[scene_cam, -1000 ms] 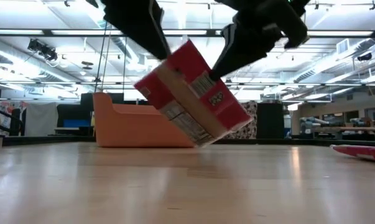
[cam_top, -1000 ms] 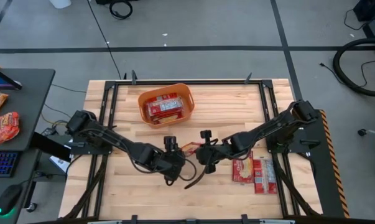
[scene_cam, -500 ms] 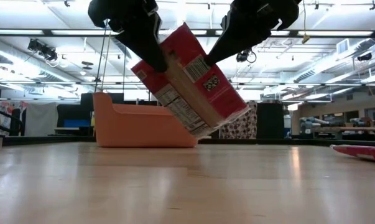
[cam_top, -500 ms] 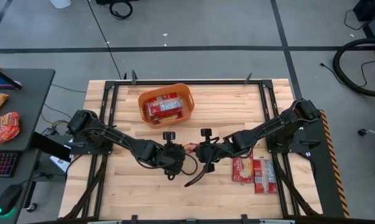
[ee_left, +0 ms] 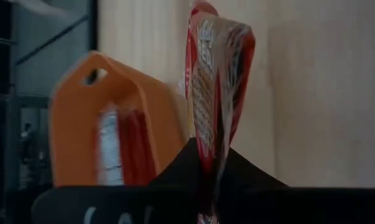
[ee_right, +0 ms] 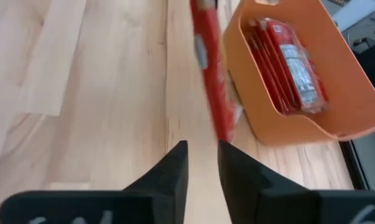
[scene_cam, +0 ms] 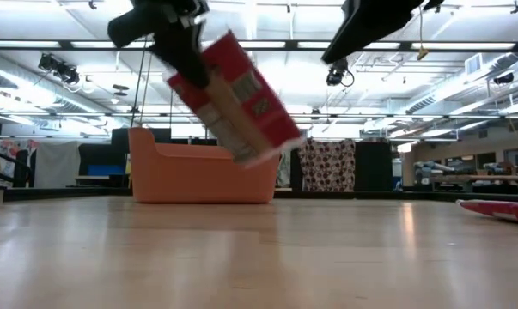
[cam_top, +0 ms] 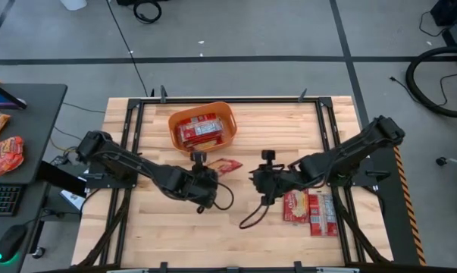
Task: Sort popcorn bags into baskets
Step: Put the popcorn bag into the orange bin
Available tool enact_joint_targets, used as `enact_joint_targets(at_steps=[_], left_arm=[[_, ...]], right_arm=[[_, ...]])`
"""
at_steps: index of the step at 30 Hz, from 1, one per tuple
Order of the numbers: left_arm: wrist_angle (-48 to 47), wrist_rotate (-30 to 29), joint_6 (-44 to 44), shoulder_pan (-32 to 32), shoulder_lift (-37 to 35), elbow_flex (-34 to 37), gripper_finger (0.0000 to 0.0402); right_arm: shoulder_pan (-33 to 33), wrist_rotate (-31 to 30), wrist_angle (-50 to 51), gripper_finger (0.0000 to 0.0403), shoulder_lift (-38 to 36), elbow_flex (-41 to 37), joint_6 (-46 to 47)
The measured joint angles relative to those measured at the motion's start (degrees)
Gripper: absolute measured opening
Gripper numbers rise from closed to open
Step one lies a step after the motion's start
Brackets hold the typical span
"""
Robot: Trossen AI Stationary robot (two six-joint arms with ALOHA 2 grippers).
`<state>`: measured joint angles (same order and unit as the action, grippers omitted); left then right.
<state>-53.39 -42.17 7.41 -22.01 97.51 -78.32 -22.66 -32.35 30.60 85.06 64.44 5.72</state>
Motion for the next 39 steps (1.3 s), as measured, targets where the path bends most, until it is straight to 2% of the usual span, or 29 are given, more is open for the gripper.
enact_joint_targets(at_steps=[4, 9, 12, 17, 21, 27, 32, 35, 39], left_arm=[[-0.78, -2.53, -1.95, 0.14, -3.45, 0.00, 0.0023], [-2.18, -6.48, -4.08, 1.61, -7.90, 2.07, 0.0023], [2.00, -6.75, -6.58, 3.67, -12.88, 8.17, 0.0024], [17.10, -6.43, -15.47, 8.83, -22.96, 20.39, 0.0024], [30.26, -0.99, -24.46, 15.06, -28.77, 28.50, 0.0024], [43.24, 10.11, -31.81, 26.75, -30.67, 37.35, 0.0024], [48.92, 17.59, -32.71, 35.44, -30.64, 41.62, 0.0024], [49.15, 22.36, -32.95, 39.18, -30.63, 42.60, 0.0025], [48.73, 24.63, -33.03, 42.73, -30.48, 43.41, 0.0037]], right_arm=[[-1.63, -1.57, 2.89, 0.0113, -1.94, -0.45, 4.24], [-4.43, -3.80, 3.29, 0.0117, -3.17, -3.84, 8.23], [-6.14, -4.82, 3.16, 0.0117, -3.61, -6.45, 10.75], [-8.04, -7.44, 0.91, 0.0117, -3.74, -10.32, 12.37], [-8.12, -7.69, -1.02, 0.0116, -3.74, -11.68, 12.32], [-8.01, -7.72, -2.94, 0.0116, -3.74, -12.00, 12.14], [-7.99, -7.32, -3.61, 0.0116, -3.74, -12.02, 11.62], [-7.99, -7.20, -3.68, 0.0116, -3.74, -12.02, 11.31], [-7.99, -7.04, -4.06, 0.0116, -3.74, -12.02, 11.20]])
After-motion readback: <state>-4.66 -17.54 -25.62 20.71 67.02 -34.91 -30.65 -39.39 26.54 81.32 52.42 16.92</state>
